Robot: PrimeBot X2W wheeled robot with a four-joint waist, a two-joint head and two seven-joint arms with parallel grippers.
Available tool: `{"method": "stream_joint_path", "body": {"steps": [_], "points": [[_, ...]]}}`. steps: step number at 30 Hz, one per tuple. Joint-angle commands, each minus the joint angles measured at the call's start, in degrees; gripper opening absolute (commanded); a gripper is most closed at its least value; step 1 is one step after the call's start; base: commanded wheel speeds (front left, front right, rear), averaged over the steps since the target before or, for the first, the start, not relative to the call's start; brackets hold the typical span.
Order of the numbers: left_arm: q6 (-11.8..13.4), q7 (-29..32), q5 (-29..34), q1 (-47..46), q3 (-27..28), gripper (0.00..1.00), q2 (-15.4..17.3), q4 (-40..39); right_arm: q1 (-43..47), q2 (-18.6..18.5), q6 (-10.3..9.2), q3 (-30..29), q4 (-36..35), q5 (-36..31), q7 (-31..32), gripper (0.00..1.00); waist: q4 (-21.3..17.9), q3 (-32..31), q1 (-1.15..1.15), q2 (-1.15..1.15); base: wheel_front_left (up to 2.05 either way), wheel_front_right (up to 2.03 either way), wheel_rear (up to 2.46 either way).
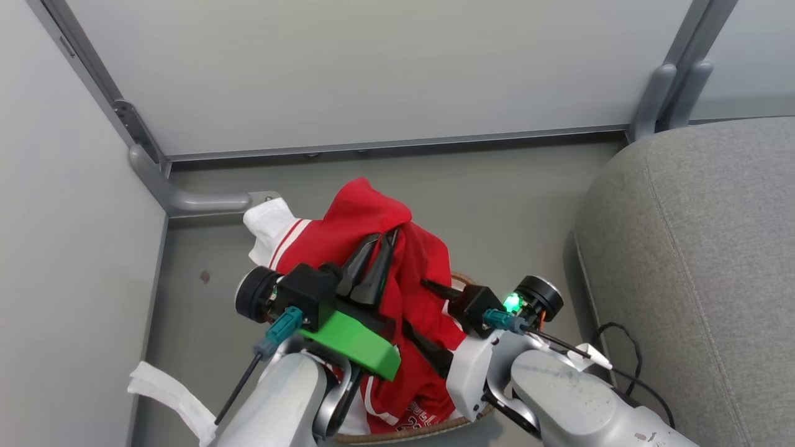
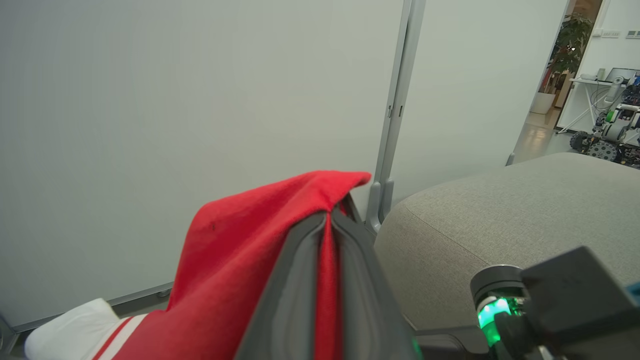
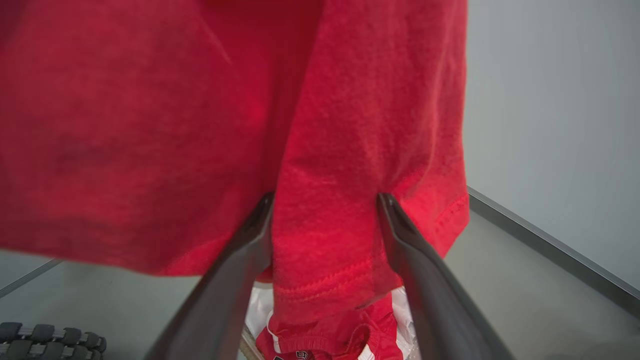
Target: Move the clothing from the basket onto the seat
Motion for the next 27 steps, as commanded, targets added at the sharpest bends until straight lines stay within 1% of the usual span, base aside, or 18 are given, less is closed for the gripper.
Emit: {"method": "stream_joint_path", "body": {"steps": [1,2,3,4,5,10,16,21,22,23,24,25,27], "points": [[0.17,-0.05,-0.43,-1.15,-0.44,0.0,0.07,-0.32,-1.01,-0.25,-0.06,1.37,0.29,1.07,-0.11,1.0,0.7,0.5,0.0,0.0,0.0,0.0,0.0],[0.21,-0.05,-0.73,-1.28,-0.84,0.0,0.07,-0.36,-1.42,-0.25,-0.06,1.61,0.14,1.76,-0.11,0.81,0.91,0.62,0.0,0.0,0.0,0.0,0.0],[0.26,-0.05,-0.74,-1.51,-1.3,0.0,0.06,-0.33,-1.84,-0.28,-0.06,1.83,0.18,2.14,-0.11,0.38,1.16,0.78,0.0,0.0,0.0,0.0,0.0],[0.29,-0.05,-0.88,-1.68,-1.55,0.0,0.06,-0.29,-1.95,-0.26,-0.06,1.8,0.4,2.5,-0.11,0.14,1.39,0.89,0.0,0.0,0.0,0.0,0.0],[0.36,-0.05,-1.1,-1.86,-1.8,0.0,0.08,-0.22,-1.98,-0.24,-0.06,1.43,0.38,2.94,-0.11,0.0,1.6,0.99,0.0,0.0,0.0,0.0,0.0],[0.63,-0.05,-1.66,-2.11,-2.41,0.0,0.07,-0.17,-1.27,-0.23,-0.06,0.6,0.19,4.59,-0.11,0.0,2.4,1.37,0.0,0.0,0.0,0.0,0.0],[0.8,-0.05,-1.44,-2.22,-1.21,0.0,0.07,0.12,0.15,-0.22,-0.06,-1.12,-0.64,4.6,-0.11,0.0,2.25,1.7,0.0,0.0,0.0,0.0,0.0],[1.03,-0.05,-0.93,-1.5,0.09,0.0,0.07,0.35,1.81,-0.23,-0.06,-5.47,-3.74,3.96,-0.11,0.0,0.97,1.75,0.0,0.0,0.0,0.0,0.0],[1.06,-0.05,-0.77,-1.33,0.41,0.06,0.07,0.42,2.27,-0.25,-0.06,-6.52,-4.56,3.73,-0.11,0.0,0.6,1.72,0.0,0.0,0.0,0.0,0.0],[1.2,-0.05,-0.49,-1.03,0.89,0.41,0.08,0.59,2.92,-0.26,-0.06,-8.01,-5.78,3.38,-0.12,0.0,0.04,1.71,0.0,0.0,0.0,0.0,0.0],[1.21,-0.05,-0.13,-0.77,1.14,0.82,0.07,0.89,3.47,-0.26,-0.06,-9.05,-6.72,3.05,-0.12,0.0,-0.44,1.68,0.0,0.0,0.0,0.0,0.0],[1.28,-0.05,0.28,-0.39,1.53,1.0,0.07,1.32,4.34,-0.23,-0.06,-10.43,-8.04,2.68,-0.12,0.0,-1.22,1.54,0.0,0.0,0.0,0.0,0.0],[1.41,-0.04,0.79,0.19,2.5,1.0,0.08,2.03,5.84,-0.26,-0.06,-13.1,-10.69,1.98,-0.12,0.0,-2.92,1.43,0.0,0.0,0.0,0.0,0.0]]}}
